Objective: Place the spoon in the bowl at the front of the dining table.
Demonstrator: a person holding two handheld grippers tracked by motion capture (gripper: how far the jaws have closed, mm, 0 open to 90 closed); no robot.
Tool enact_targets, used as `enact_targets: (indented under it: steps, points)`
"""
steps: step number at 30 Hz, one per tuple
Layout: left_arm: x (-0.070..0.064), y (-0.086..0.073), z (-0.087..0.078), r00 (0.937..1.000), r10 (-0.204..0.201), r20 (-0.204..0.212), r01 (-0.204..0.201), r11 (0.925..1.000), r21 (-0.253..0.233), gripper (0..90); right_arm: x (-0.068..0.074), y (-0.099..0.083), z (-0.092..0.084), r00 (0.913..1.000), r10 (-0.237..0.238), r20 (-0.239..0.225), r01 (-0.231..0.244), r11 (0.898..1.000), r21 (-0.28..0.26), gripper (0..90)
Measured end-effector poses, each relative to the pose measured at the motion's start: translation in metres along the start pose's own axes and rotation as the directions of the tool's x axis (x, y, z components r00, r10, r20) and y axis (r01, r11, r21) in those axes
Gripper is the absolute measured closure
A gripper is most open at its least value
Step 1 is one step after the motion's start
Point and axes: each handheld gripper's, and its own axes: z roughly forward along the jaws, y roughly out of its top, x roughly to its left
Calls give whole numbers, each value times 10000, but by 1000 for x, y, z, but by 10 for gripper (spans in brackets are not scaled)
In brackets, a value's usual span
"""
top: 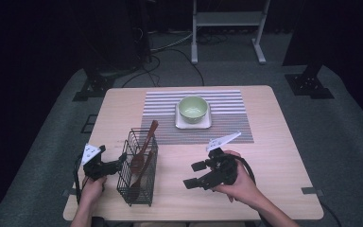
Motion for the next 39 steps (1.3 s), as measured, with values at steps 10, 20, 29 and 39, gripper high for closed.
enact_targets:
  steps: [10,20,29,39]
  points:
    - [0,0,0,10000,26,10,-26,10000,9,0,11,21,6,9998,-210,-71,211,9995,228,176]
    - [0,0,0,10000,60,22,-60,10000,33,0,13,35,10,9996,-251,-145,254,9994,213,177]
    - [0,0,0,10000,55,26,-55,10000,35,0,16,43,18,9994,-289,-174,296,9988,385,183]
    - [0,0,0,10000,59,41,-59,10000,56,0,18,53,23,9994,-264,-204,273,9985,478,183]
